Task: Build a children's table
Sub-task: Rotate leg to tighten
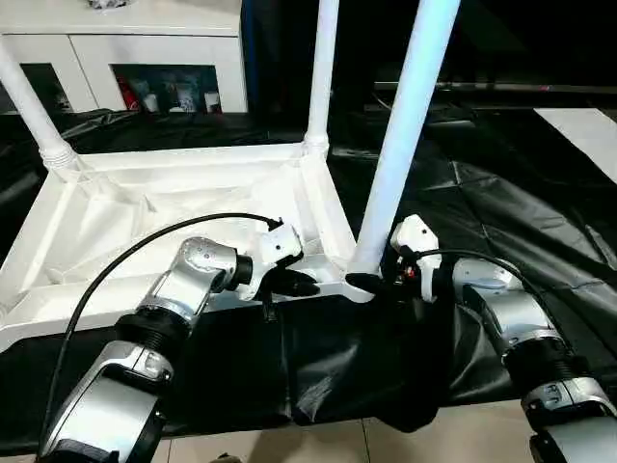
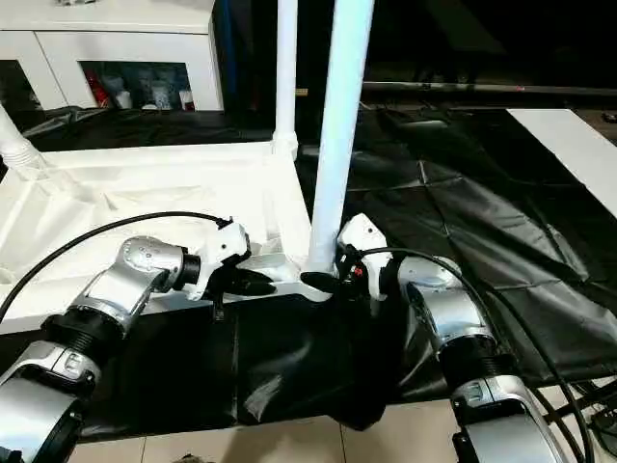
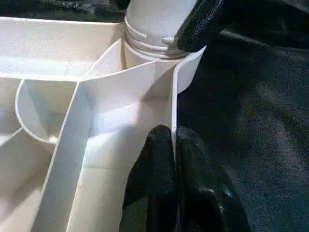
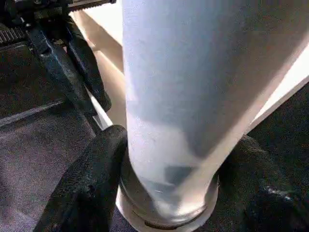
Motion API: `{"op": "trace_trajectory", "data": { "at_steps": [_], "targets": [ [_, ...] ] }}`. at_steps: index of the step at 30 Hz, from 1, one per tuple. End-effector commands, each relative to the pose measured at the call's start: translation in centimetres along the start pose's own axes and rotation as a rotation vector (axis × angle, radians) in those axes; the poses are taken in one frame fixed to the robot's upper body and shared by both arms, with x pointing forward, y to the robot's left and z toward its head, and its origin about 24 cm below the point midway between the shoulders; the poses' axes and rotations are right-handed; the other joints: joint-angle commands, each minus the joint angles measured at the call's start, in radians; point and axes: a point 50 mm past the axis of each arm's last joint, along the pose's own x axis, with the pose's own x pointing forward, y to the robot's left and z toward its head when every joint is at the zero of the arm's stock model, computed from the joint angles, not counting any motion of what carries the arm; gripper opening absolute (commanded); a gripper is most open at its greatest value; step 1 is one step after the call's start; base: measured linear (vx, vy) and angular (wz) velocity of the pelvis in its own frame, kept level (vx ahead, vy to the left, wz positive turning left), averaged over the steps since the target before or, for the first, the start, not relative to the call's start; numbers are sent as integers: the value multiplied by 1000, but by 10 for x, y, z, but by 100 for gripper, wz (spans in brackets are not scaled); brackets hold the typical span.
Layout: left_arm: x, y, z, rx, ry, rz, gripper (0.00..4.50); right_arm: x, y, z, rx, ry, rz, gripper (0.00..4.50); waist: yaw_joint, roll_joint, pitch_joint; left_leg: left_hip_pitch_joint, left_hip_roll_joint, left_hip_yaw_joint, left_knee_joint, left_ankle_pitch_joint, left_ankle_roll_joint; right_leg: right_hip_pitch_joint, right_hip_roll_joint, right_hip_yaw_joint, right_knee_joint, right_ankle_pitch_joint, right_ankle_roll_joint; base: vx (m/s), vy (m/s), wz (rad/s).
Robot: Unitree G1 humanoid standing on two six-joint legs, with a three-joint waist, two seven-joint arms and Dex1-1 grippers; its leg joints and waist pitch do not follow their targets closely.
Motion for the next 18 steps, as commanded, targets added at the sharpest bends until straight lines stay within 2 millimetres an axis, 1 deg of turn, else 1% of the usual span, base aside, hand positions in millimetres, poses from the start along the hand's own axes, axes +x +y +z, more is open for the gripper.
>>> {"op": "trace_trajectory", "data": {
  "at_steps": [1, 6, 8, 9, 10, 11, 12, 13, 14, 15, 16, 17, 18],
  "targets": [
    [6, -5, 2, -6, -30, -31, 0, 4, 5, -8, 17, 37, 26, 249, 0, -7, -59, 14, 31, -9, -58, -203, 57, 50, -56, 47, -55, -220, -222, 0, 0, 0],
    [7, -6, 1, -8, -28, -27, 0, 5, 6, -10, 20, 38, 15, 238, -1, -7, -59, 14, 31, -10, -59, -210, 57, 50, -56, 47, -56, -232, -218, 0, 0, 0],
    [9, -4, 2, -18, -32, 3, 0, 6, 4, -13, 42, 35, -35, 227, -2, -7, -58, 14, 31, -10, -59, -214, 56, 50, -56, 47, -57, -238, -217, 0, 0, 0],
    [14, -2, 4, -38, -33, 53, 0, 8, 0, -16, 86, 29, -114, 227, -5, -8, -58, 15, 31, -9, -59, -218, 51, 47, -57, 49, -57, -243, -217, 0, 0, 0],
    [20, 2, 6, -57, -34, 111, 0, 11, -2, -20, 127, 28, -184, 220, -7, -8, -56, 15, 29, -12, -61, -233, 42, 47, -58, 48, -63, -277, -211, 0, 0, 0],
    [25, 4, 9, -72, -36, 154, 0, 14, -2, -23, 158, 30, -228, 216, -11, -9, -55, 15, 27, -10, -61, -239, 37, 45, -56, 48, -64, -293, -205, 0, 0, 0],
    [28, 5, 10, -83, -37, 183, 0, 16, -2, -25, 178, 33, -254, 216, -14, -10, -55, 19, 25, -13, -61, -258, 25, 44, -57, 46, -70, -339, -192, 0, 0, 0],
    [35, 7, 14, -103, -36, 229, 0, 20, 1, -27, 202, 29, -278, 213, -17, -10, -54, 19, 24, -13, -61, -268, 23, 43, -56, 46, -73, -361, -183, 0, 0, 0],
    [39, 8, 16, -116, -33, 257, 0, 23, 2, -29, 218, 26, -292, 211, -15, -10, -54, 22, 26, -14, -62, -274, 23, 42, -57, 47, -77, -367, -180, 0, 0, 0],
    [45, 8, 19, -130, -33, 286, 0, 27, 4, -30, 246, 23, -317, 209, -16, -9, -51, 26, 25, -13, -61, -293, 25, 37, -56, 47, -81, -389, -176, 0, 0, 0],
    [55, 7, 26, -158, -42, 329, 0, 33, 6, -31, 284, 24, -364, 208, -17, -12, -52, 23, 23, -13, -61, -294, 28, 40, -56, 47, -82, -396, -171, 0, 0, 0],
    [63, 6, 31, -179, -50, 358, 0, 37, 7, -32, 314, 26, -404, 208, -19, -10, -49, 22, 22, -13, -62, -298, 24, 38, -55, 47, -85, -419, -162, 0, 0, 0],
    [68, 4, 35, -186, -53, 377, 0, 40, 6, -32, 344, 28, -440, 206, -19, -8, -48, 28, 20, -15, -62, -320, 22, 37, -57, 44, -92, -465, -149, 0, 0, 0]
  ]
}}
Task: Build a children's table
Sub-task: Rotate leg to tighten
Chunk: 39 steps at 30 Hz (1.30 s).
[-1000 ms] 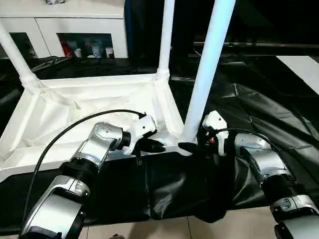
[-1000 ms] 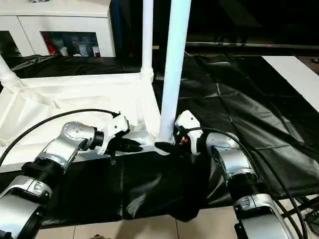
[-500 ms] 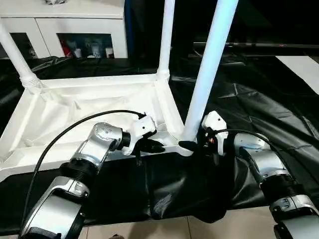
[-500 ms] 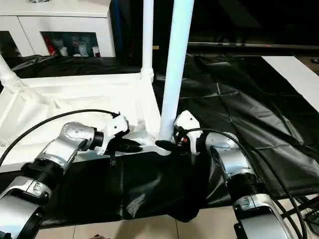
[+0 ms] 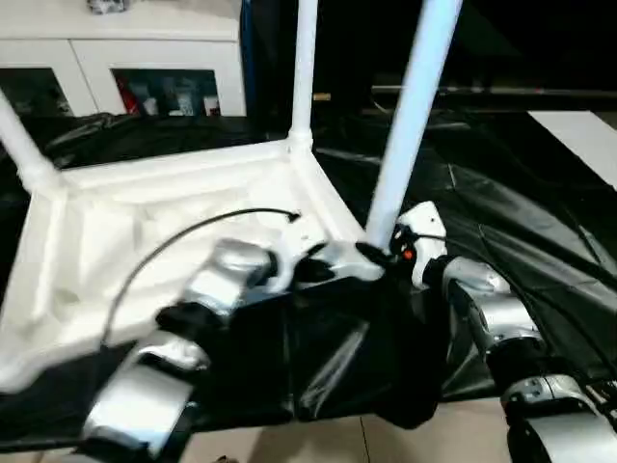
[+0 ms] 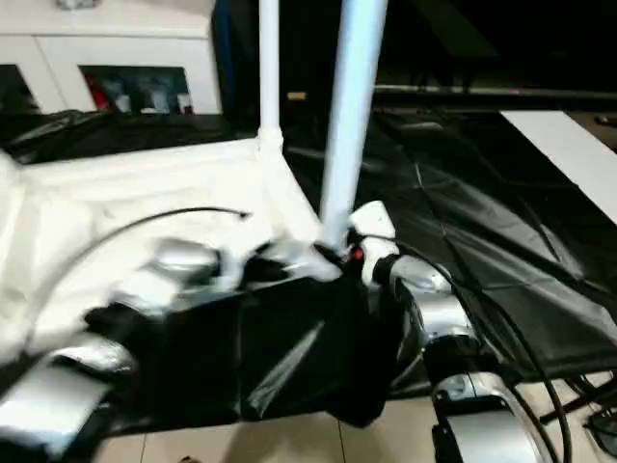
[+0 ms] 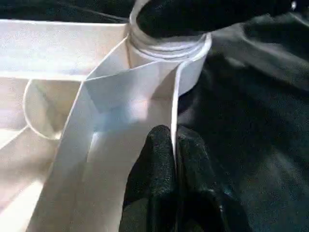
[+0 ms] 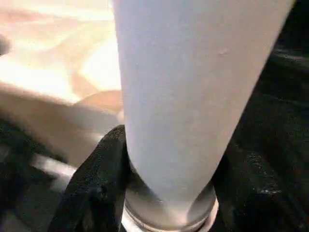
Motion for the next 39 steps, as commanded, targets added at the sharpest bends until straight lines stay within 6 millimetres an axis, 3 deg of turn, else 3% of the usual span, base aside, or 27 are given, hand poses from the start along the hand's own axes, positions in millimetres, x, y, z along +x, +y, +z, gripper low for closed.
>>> {"op": "trace_trajectory", "data": {
  "at_steps": [1, 7, 10, 14, 15, 16, 19, 21, 24, 25, 26, 29, 30, 31, 32, 34, 39],
  "targets": [
    [14, -6, 12, -71, -53, 109, 0, 9, 25, -30, 85, 129, 26, 206, -6, -9, -46, 17, 23, -17, -67, -325, 22, 27, -55, 36, -92, -479, -145, 0, 0, 0],
    [33, -24, 25, -32, -42, 136, 0, 24, 33, -24, 153, 127, -112, 203, -17, -9, -47, 19, 18, -24, -67, -368, 27, 22, -55, 26, -111, -561, -93, 0, 0, 0],
    [31, -19, 20, -10, -24, 154, 0, 26, 34, -22, 134, 117, -127, 203, -20, -13, -45, 19, 16, -23, -67, -378, 34, 19, -54, 23, -115, -578, -85, 0, 0, 0],
    [26, -14, 16, 18, -15, 159, 0, 26, 31, -16, 124, 66, -117, 203, -21, -10, -44, 21, 17, -26, -67, -401, 33, 16, -57, 19, -120, -610, -75, 0, 0, 0],
    [26, -14, 16, 21, -15, 160, 0, 26, 31, -15, 124, 56, -121, 203, -21, -15, -44, 18, 16, -27, -67, -394, 36, 17, -57, 19, -119, -610, -74, 0, 0, 0],
    [24, -12, 15, 44, -20, 153, 0, 25, 28, -9, 165, 21, -102, 257, -20, -16, -43, 18, 16, -26, -68, -392, 40, 17, -58, 19, -120, -614, -72, 0, 0, 0],
    [19, -8, 11, 74, -20, 133, 0, 21, 19, 1, 174, -35, -78, 271, -18, -16, -44, 12, 17, -27, -70, -375, 48, 21, -59, 20, -118, -604, -69, 0, 0, 0],
    [15, -5, 8, 96, -25, 110, 0, 16, 12, 8, 147, -66, -47, 306, -19, -18, -47, 6, 17, -27, -71, -359, 51, 25, -59, 21, -116, -591, -67, 0, 0, 0],
    [10, 0, 7, 112, -40, 93, 0, 2, 5, 14, 108, -104, 46, 306, -9, -21, -51, -1, 18, -23, -71, -293, 67, 33, -56, 26, -107, -509, -75, 0, 0, 0],
    [8, 1, 7, 120, -47, 89, 0, -4, 4, 15, 96, -112, 78, 306, -5, -19, -52, 1, 25, -19, -68, -268, 82, 26, -57, 31, -96, -437, -113, 0, 0, 0],
    [7, 2, 8, 123, -52, 88, 0, -8, 3, 14, 85, -114, 96, 306, -5, -21, -52, -5, 24, -19, -69, -258, 83, 32, -57, 30, -94, -426, -116, 0, 0, 0],
    [2, 6, 10, 146, -95, 83, 0, -38, -1, 6, 41, -106, 183, 306, 6, -16, -54, -2, 28, -18, -67, -229, 97, 34, -55, 34, -84, -349, -130, 0, 0, 0],
    [2, 6, 10, 146, -95, 83, 0, -38, -1, 6, 41, -106, 183, 306, 8, -17, -55, -5, 28, -18, -67, -220, 100, 38, -55, 34, -82, -330, -131, 0, 0, 0],
    [-1, 9, 11, 148, -121, 91, 0, -48, 1, 2, 31, -93, 216, 306, 9, -11, -60, -9, 29, -19, -65, -184, 105, 42, -56, 34, -71, -260, -161, 0, 0, 0],
    [-3, 11, 12, 141, -135, 102, 0, -53, 2, -1, 29, -84, 234, 306, 10, -10, -59, -7, 29, -17, -63, -180, 107, 41, -54, 34, -71, -241, -167, 0, 0, 0],
    [-9, 13, 14, 85, -165, 41, 45, -65, 7, -7, 27, -60, 266, 317, 13, -10, -58, -8, 28, -16, -62, -166, 117, 45, -56, 35, -65, -202, -190, 0, 0, 0],
    [-27, 10, 13, 79, -173, -78, 86, -70, 15, -7, 31, -58, 287, 317, 12, -5, -59, -7, 36, -15, -62, -152, 117, 43, -57, 38, -54, -128, -242, 0, 0, 0]
  ]
}}
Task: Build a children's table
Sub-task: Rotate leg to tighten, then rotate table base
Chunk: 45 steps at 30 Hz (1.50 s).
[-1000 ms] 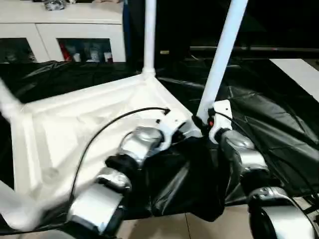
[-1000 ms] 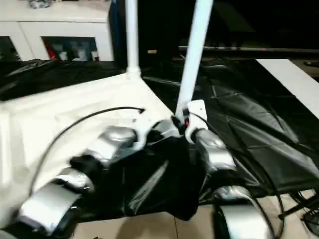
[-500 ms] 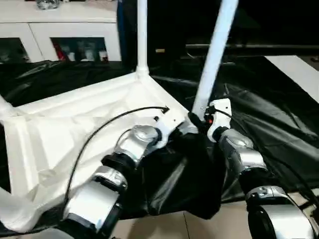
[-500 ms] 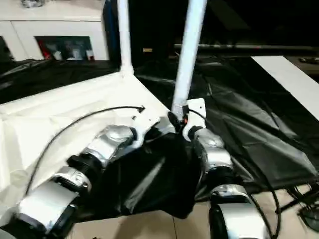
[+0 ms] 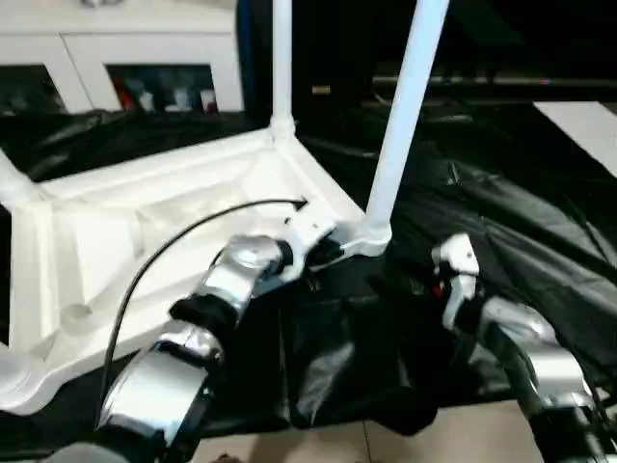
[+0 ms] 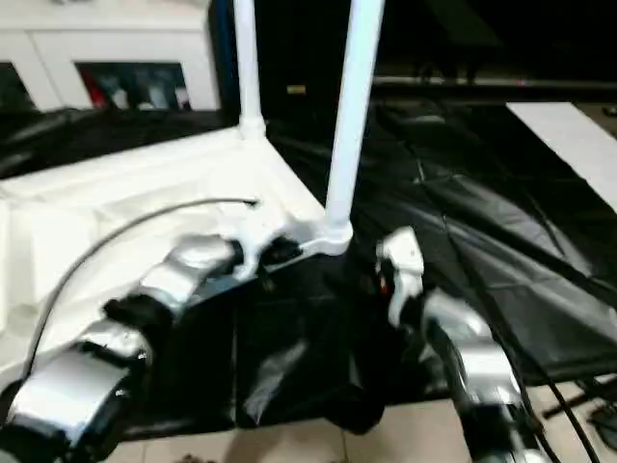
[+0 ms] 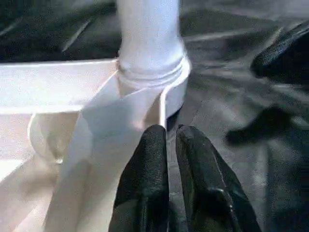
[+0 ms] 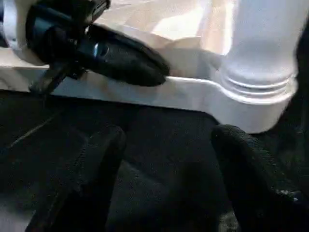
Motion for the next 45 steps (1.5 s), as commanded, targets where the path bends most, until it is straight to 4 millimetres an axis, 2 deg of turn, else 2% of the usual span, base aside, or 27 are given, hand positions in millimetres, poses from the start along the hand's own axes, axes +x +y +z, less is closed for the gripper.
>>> {"op": "trace_trajectory", "data": {
  "at_steps": [1, 3, 4, 6, 7, 9, 10, 11, 12, 13, 14, 15, 16, 17, 18, 19, 22, 23, 24, 25, 27, 28, 31, 33, 38, 41, 45],
  "targets": [
    [-10, -4, 5, 9, -8, -89, 91, 2, 3, 8, -17, -23, 7, 317, 7, -7, -65, 10, 37, -15, -55, -150, 111, 59, -61, 46, -49, -120, -249, 0, 0, 0],
    [-18, -5, 3, 24, 13, -124, 108, 5, 4, 9, -14, -31, 1, 317, 4, -7, -61, 12, 33, -11, -55, -165, 105, 54, -56, 47, -53, -138, -248, 0, 0, 0],
    [-34, -6, -1, 32, 55, -151, 124, 14, 8, 11, -3, -36, 18, 317, 2, -11, -58, 9, 37, -14, -62, -180, 86, 57, -62, 47, -50, -179, -242, 0, 0, 0],
    [-43, -6, -2, 25, 73, -152, 137, 19, 9, 12, -4, -34, 20, 317, -2, -1, -57, 19, 38, -14, -63, -209, 58, 51, -60, 49, -53, -223, -228, 0, 0, 0],
    [-52, -6, -4, 20, 87, -150, 143, 24, 11, 12, -7, -33, 19, 317, -5, -13, -54, 15, 35, -12, -65, -213, 58, 50, -56, 48, -59, -238, -221, 0, 0, 0],
    [-63, -6, -5, 18, 103, -142, 153, 31, 11, 13, -16, -35, 7, 317, -6, -3, -52, 18, 37, -14, -70, -229, 29, 45, -56, 51, -56, -264, -213, 0, 0, 0],
    [-77, -7, -6, 23, 122, -115, 173, 40, 11, 15, -14, -40, -17, 317, -1, -7, -54, 24, 39, -16, -69, -233, 14, 44, -59, 51, -51, -264, -213, 0, 0, 0],
    [-77, -7, -6, 23, 122, -115, 181, 40, 11, 15, -14, -40, -17, 317, -3, -6, -51, 21, 38, -14, -72, -233, 13, 44, -56, 52, -54, -264, -210, 0, 0, 0],
    [-93, -7, -10, 8, 142, -44, 181, 54, 13, 20, 5, -64, 0, 317, 2, -24, -52, 24, 37, -13, -70, -240, 8, 44, -57, 51, -55, -269, -202, 0, 0, 0],
    [-93, -7, -10, 8, 142, -44, 194, 54, 13, 20, 5, -64, 0, 317, 1, -16, -54, 23, 41, -17, -70, -237, 4, 45, -64, 53, -45, -257, -214, 0, 0, 0],
    [-104, -11, -11, -11, 153, -17, 203, 65, 17, 25, 12, -80, 22, 317, 0, -12, -49, 20, 37, -15, -73, -235, 1, 45, -58, 52, -49, -265, -203, 0, 0, 0],
    [-109, -15, -11, -24, 159, -16, 212, 71, 19, 27, 14, -88, 32, 317, 1, -20, -51, 21, 40, -16, -73, -229, -2, 46, -61, 53, -45, -252, -207, 0, 0, 0],
    [-110, -16, -11, -25, 160, -15, 218, 72, 19, 28, 15, -91, 33, 317, 3, -15, -48, 21, 37, -14, -74, -216, -2, 44, -56, 53, -47, -238, -206, 0, 0, 0],
    [-116, -25, -12, -45, 170, -4, 223, 84, 21, 35, 16, -117, 32, 317, 4, -24, -50, 25, 38, -12, -71, -210, -3, 42, -56, 54, -44, -221, -210, 0, 0, 0],
    [-119, -28, -12, -55, 175, 4, 231, 88, 21, 37, 16, -126, 27, 317, 5, -25, -48, 20, 38, -16, -74, -194, -3, 47, -57, 53, -38, -200, -223, 0, 0, 0],
    [-122, -32, -12, -66, 181, 18, 243, 94, 21, 40, 9, -137, 6, 317, 6, -22, -49, 24, 38, -13, -73, -196, -6, 44, -57, 54, -36, -195, -226, 0, 0, 0],
    [-130, -43, -15, -85, 205, 42, 265, 107, 17, 47, -2, -154, -69, 317, 10, -28, -47, 25, 36, -11, -70, -177, -12, 43, -55, 55, -31, -168, -234, 0, 0, 0],
    [-132, -45, -16, -87, 213, 50, 275, 109, 16, 49, 1, -157, -86, 317, 14, -27, -45, 30, 34, -9, -71, -185, -16, 41, -52, 55, -34, -178, -226, 0, 0, 0],
    [-136, -49, -20, -89, 238, 76, 286, 114, 12, 53, 9, -167, -135, 317, 19, -43, -45, 28, 33, -9, -70, -182, -15, 43, -52, 55, -32, -182, -215, 0, 0, 0],
    [-139, -52, -23, -91, 257, 96, 286, 117, 9, 56, 18, -173, -169, 317, 21, -37, -44, 27, 32, -10, -72, -191, -20, 43, -53, 57, -34, -200, -204, 0, 0, 0],
    [-141, -56, -25, -103, 272, 111, 309, 119, 6, 58, 33, -178, -202, 317, 21, -34, -42, 31, 33, -9, -70, -226, -38, 37, -52, 58, -34, -227, -190, 0, 0, 0],
    [-143, -59, -26, -111, 280, 116, 309, 120, 3, 60, 42, -183, -238, 317, 22, -50, -42, 31, 31, -8, -69, -236, -39, 37, -48, 58, -36, -233, -178, 0, 0, 0],
    [-148, -65, -29, -132, 311, 163, 343, 119, -9, 63, 65, -191, -340, 317, 22, -50, -42, 28, 30, -13, -71, -248, -57, 37, -48, 57, -31, -235, -163, 0, 0, 0],
    [-152, -69, -37, -143, 350, 207, 348, 116, -17, 63, 92, -199, -407, 317, 22, -58, -41, 24, 28, -13, -70, -272, -57, 38, -47, 56, -34, -258, -146, 0, 0, 0],
    [-162, -80, -70, -172, 475, 329, 395, 108, -31, 62, 109, -207, -524, 317, 24, -56, -44, 26, 30, -15, -68, -293, -57, 34, -45, 55, -36, -265, -134, 0, 0, 0],
    [-167, -79, -79, -158, 504, 400, 425, 102, -39, 61, 115, -207, -584, 317, 25, -59, -43, 23, 26, -16, -67, -309, -55, 34, -44, 54, -37, -281, -125, 0, 0, 0],
    [-171, -75, -84, -137, 515, 439, 439, 91, -52, 60, 134, -208, -668, 317, 29, -63, -41, 29, 24, -16, -66, -357, -54, 26, -44, 53, -46, -348, -113, 0, 0, 0]
  ]
}}
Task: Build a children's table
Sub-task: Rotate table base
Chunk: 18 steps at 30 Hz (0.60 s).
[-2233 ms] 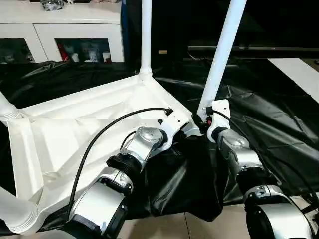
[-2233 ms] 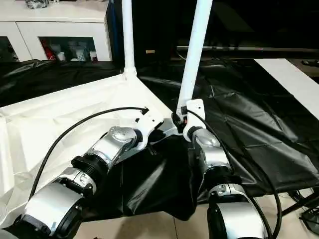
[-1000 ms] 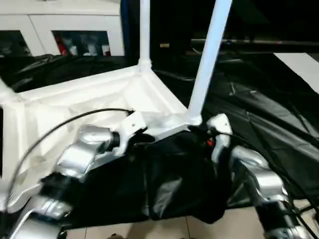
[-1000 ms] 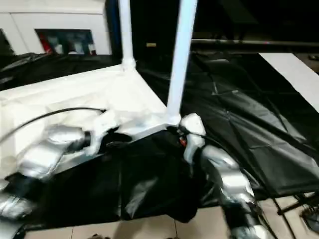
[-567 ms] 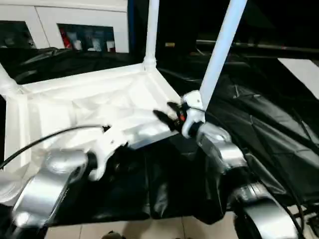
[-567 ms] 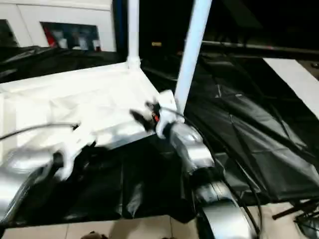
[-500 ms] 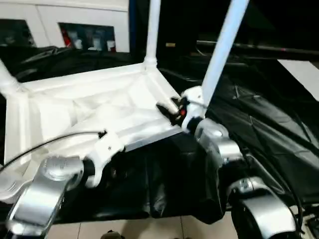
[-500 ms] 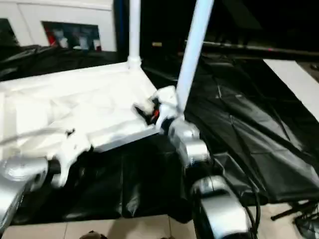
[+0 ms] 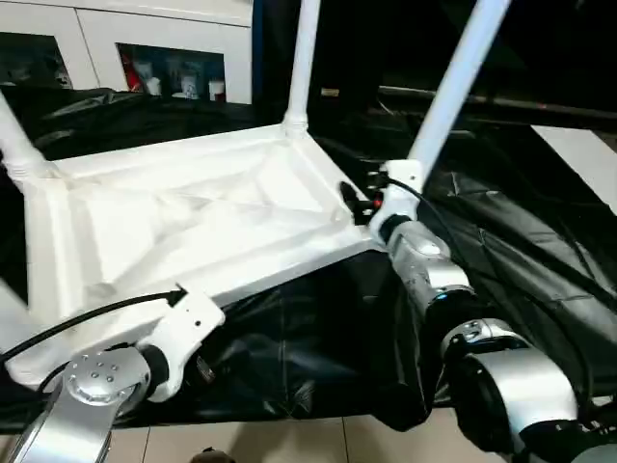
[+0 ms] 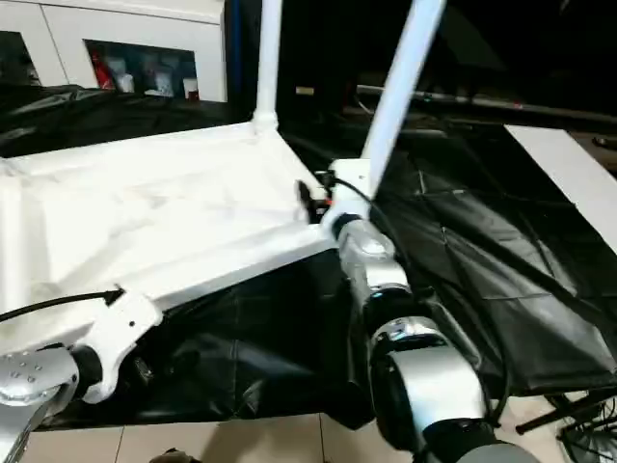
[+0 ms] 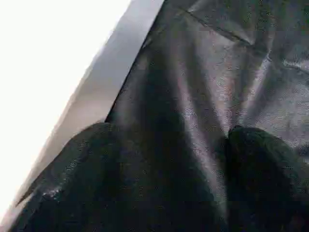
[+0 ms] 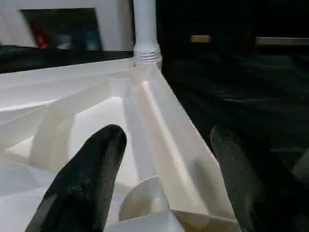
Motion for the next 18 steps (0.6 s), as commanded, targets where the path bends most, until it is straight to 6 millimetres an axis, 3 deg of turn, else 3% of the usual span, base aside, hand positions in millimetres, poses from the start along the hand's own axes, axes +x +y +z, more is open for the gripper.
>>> {"op": "trace_trajectory", "data": {
  "at_steps": [1, 14, 17, 18],
  "targets": [
    [0, 9, -24, -23, 119, 81, 446, -4, -30, 10, 15, -27, -131, 317, 0, 21, -52, 21, 24, -15, -70, -370, -45, 25, -46, 48, -75, -357, -109, 0, 0, 0],
    [4, 24, -32, -6, 76, 150, 446, -21, -90, 26, -26, -56, -315, 317, 10, 20, -53, 17, 18, -21, -62, -419, -47, 21, -45, 41, -81, -431, -80, 0, 0, 0],
    [-2, 32, -30, -19, 13, 123, 446, -21, -85, 25, -37, -43, -195, 317, 10, 25, -54, 12, 16, -23, -61, -416, -38, 25, -46, 40, -80, -424, -86, 0, 0, 0],
    [-3, 33, -29, -19, 2, 115, 446, -20, -84, 25, -42, -39, -172, 317, 8, 21, -54, 10, 16, -22, -61, -415, -33, 24, -45, 40, -81, -418, -91, 0, 0, 0]
  ]
}}
